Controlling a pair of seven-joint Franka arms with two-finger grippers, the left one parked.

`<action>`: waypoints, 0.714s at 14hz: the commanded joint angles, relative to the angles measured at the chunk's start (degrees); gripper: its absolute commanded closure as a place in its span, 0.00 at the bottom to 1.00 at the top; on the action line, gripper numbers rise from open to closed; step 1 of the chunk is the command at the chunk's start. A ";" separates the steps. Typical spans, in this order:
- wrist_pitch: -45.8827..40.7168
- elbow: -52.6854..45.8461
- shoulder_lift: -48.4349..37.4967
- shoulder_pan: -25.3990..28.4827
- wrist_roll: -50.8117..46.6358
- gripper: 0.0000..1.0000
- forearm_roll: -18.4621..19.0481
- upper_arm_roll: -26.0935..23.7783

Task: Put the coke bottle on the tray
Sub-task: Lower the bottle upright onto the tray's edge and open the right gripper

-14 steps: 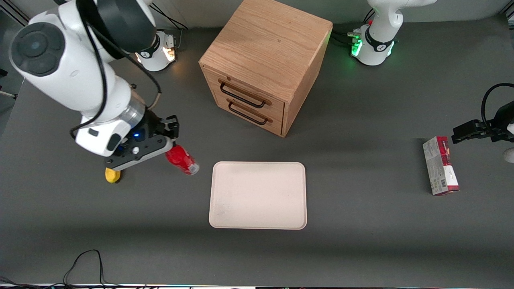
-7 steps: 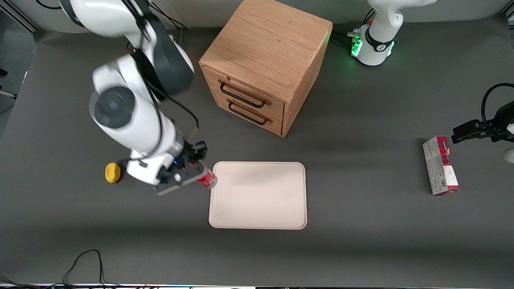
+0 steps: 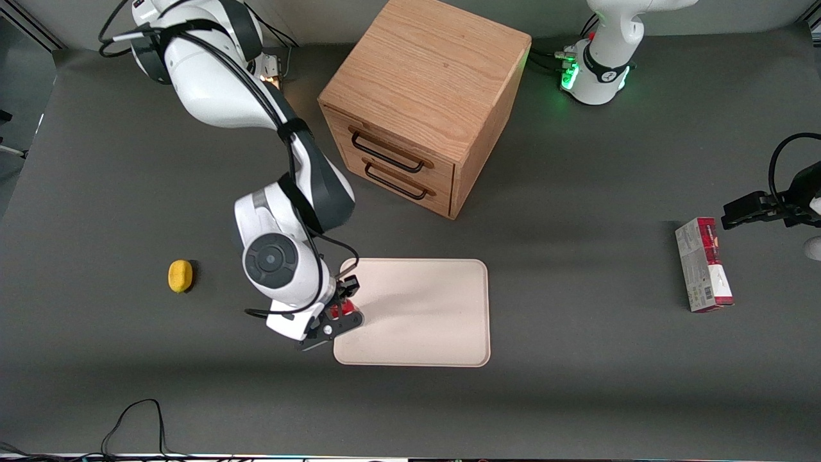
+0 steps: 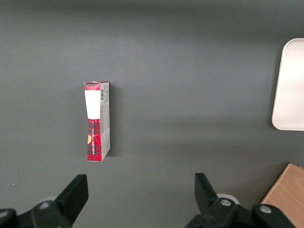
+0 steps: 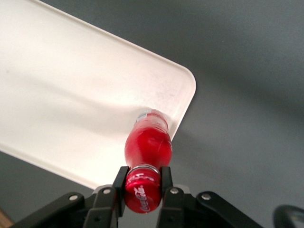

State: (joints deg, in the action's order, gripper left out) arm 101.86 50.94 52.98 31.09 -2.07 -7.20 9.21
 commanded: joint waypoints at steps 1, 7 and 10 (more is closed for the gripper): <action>0.70 -2.16 0.89 0.11 -0.21 0.91 1.31 0.02; 2.55 -2.08 2.12 0.11 -0.65 0.47 1.57 0.02; 2.73 -2.08 1.69 0.11 -0.91 0.00 1.57 0.19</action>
State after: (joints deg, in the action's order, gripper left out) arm 104.64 50.77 54.25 31.08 -2.08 -6.81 9.23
